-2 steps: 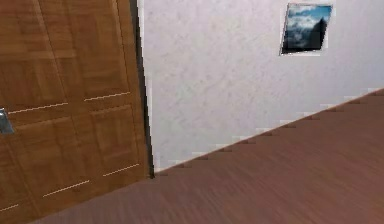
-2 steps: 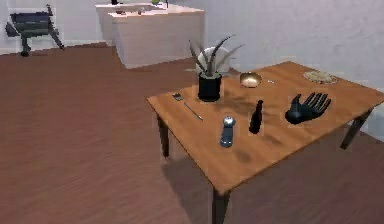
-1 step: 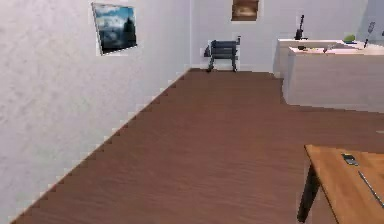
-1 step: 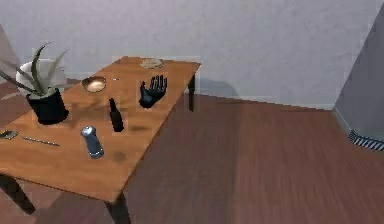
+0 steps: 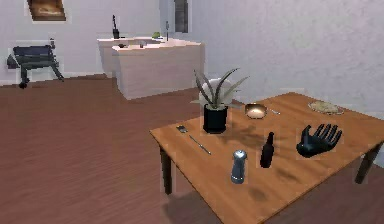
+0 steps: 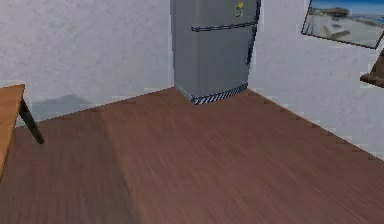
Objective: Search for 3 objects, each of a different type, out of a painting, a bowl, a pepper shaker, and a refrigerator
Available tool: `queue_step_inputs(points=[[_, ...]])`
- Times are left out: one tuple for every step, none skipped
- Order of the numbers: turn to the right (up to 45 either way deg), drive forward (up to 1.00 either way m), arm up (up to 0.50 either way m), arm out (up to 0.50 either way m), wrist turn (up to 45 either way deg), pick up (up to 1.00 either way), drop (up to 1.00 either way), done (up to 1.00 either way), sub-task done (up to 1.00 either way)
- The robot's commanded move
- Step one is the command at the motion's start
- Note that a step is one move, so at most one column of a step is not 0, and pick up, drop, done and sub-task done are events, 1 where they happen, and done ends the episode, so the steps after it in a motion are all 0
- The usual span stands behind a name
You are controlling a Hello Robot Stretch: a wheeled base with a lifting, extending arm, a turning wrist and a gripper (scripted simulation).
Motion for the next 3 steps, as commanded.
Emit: queue_step_inputs(points=[[15.0,0.0,0.0,0.0,0.0,0.0,0.0,0.0,0.0],[0.0,0.0,0.0,0.0,0.0,0.0,0.0,0.0,1.0],[45.0,0.0,0.0,0.0,0.0,0.0,0.0,0.0,0.0]])
